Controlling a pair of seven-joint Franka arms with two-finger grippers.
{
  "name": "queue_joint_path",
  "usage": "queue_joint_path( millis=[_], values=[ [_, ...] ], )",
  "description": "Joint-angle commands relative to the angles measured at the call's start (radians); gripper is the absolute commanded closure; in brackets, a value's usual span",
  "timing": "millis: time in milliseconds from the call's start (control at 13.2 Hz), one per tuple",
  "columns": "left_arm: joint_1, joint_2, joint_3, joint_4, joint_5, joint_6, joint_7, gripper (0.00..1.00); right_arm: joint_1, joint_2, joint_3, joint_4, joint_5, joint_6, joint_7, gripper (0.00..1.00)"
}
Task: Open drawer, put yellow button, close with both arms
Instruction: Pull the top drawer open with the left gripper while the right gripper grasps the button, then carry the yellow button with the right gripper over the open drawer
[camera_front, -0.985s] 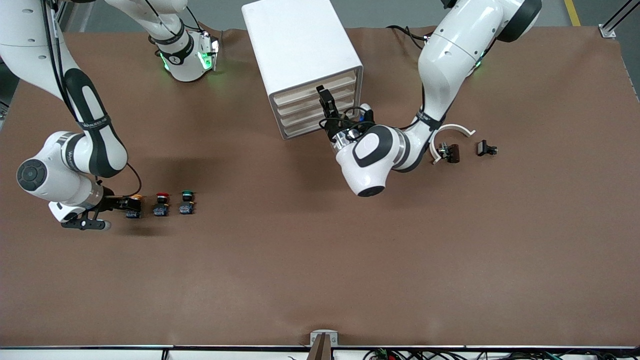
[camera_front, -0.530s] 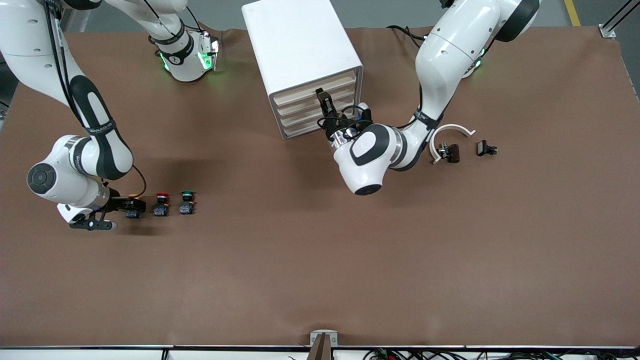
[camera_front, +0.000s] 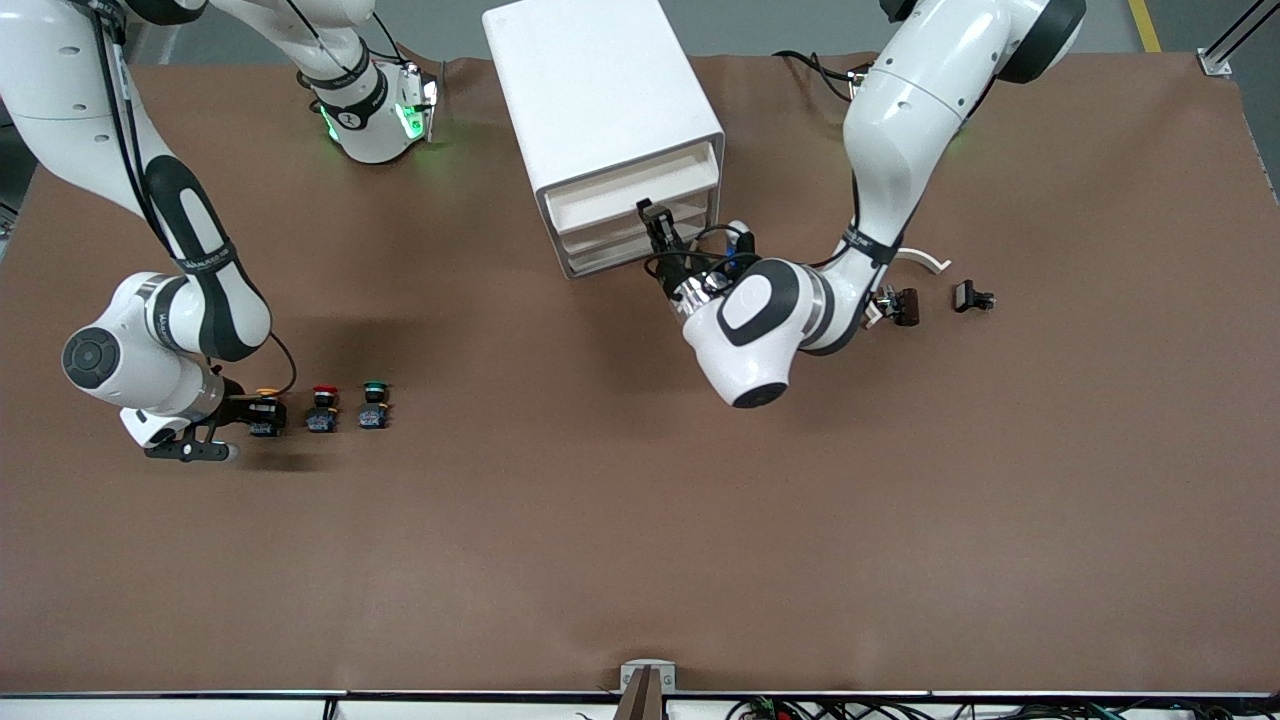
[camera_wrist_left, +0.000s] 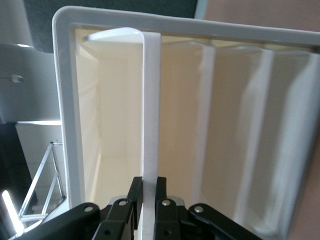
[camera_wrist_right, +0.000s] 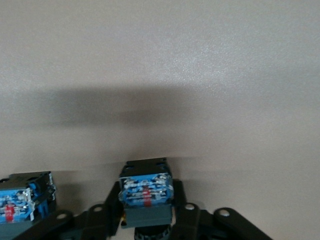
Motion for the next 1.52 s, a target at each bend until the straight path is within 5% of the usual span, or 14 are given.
queue_joint_path(
  millis=[0,152,455,833,909,985,1061,1439],
  values=[
    [0.024,0.014,0.022,0.036,-0.016,0.096,0.015,1.00,-0.012,-0.007,0.010,-0.011,-0.005,0.001,-0.009,1.00],
    [0.029,0.014,0.025,0.054,-0.016,0.153,0.022,1.00,-0.001,-0.030,0.011,0.002,-0.005,-0.025,-0.003,1.00],
    [0.072,0.012,0.038,0.086,-0.015,0.188,0.029,1.00,0.056,-0.158,0.016,0.126,-0.003,-0.380,0.119,1.00],
    [0.135,0.006,0.038,0.089,-0.015,0.234,0.118,1.00,0.198,-0.376,0.019,0.142,0.012,-0.656,0.390,1.00],
    [0.142,0.006,0.038,0.091,-0.016,0.236,0.138,0.89,0.236,-0.416,0.020,0.142,0.036,-0.707,0.465,1.00],
    [0.147,0.006,0.038,0.095,-0.016,0.236,0.155,0.20,0.273,-0.451,0.019,0.142,0.083,-0.743,0.532,1.00],
    [0.147,0.003,0.038,0.098,-0.015,0.236,0.160,0.00,0.314,-0.476,0.019,0.140,0.108,-0.772,0.619,1.00],
    [0.178,-0.026,0.038,0.146,0.071,0.222,0.325,0.00,0.612,-0.522,0.019,0.169,0.135,-0.768,1.082,1.00]
  ],
)
